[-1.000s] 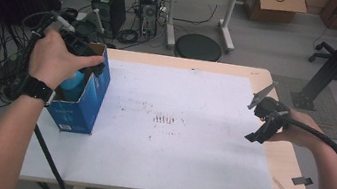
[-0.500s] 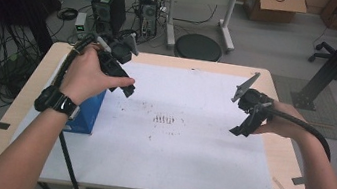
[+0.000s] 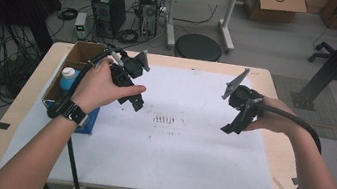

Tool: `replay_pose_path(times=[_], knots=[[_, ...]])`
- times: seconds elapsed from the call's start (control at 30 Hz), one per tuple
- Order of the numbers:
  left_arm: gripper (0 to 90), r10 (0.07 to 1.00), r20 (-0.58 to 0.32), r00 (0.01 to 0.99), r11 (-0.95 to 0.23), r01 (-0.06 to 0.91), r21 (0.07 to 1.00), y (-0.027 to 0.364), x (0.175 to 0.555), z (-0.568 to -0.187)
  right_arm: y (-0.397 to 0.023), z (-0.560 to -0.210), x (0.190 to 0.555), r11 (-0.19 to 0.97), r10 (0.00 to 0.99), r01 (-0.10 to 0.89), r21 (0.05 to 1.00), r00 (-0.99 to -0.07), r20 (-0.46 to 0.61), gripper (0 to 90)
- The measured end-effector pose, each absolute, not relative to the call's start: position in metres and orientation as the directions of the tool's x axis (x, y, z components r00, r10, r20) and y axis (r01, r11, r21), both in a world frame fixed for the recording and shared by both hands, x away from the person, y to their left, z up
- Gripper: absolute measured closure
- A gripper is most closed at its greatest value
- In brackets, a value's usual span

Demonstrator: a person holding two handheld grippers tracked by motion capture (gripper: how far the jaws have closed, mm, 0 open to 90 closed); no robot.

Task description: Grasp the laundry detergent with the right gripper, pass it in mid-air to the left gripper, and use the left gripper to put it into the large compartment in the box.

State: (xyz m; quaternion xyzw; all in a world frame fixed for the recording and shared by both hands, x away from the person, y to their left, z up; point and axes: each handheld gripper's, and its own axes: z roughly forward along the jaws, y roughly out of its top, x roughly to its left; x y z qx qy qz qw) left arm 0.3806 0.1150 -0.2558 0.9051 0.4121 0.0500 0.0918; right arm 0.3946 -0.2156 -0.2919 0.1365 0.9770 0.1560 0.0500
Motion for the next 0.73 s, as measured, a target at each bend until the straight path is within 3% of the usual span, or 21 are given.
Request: replay_pose_path(times=[0.73], knots=[[4.6, 0.742, -0.003, 0.671, -0.657, 0.728, 0.194, 0.1147, 0.3819, -0.2587, -0.2134, -0.2966, 0.3967, 0.916, 0.278, 0.249, 0.313, -0.959, -0.048, 3.4]])
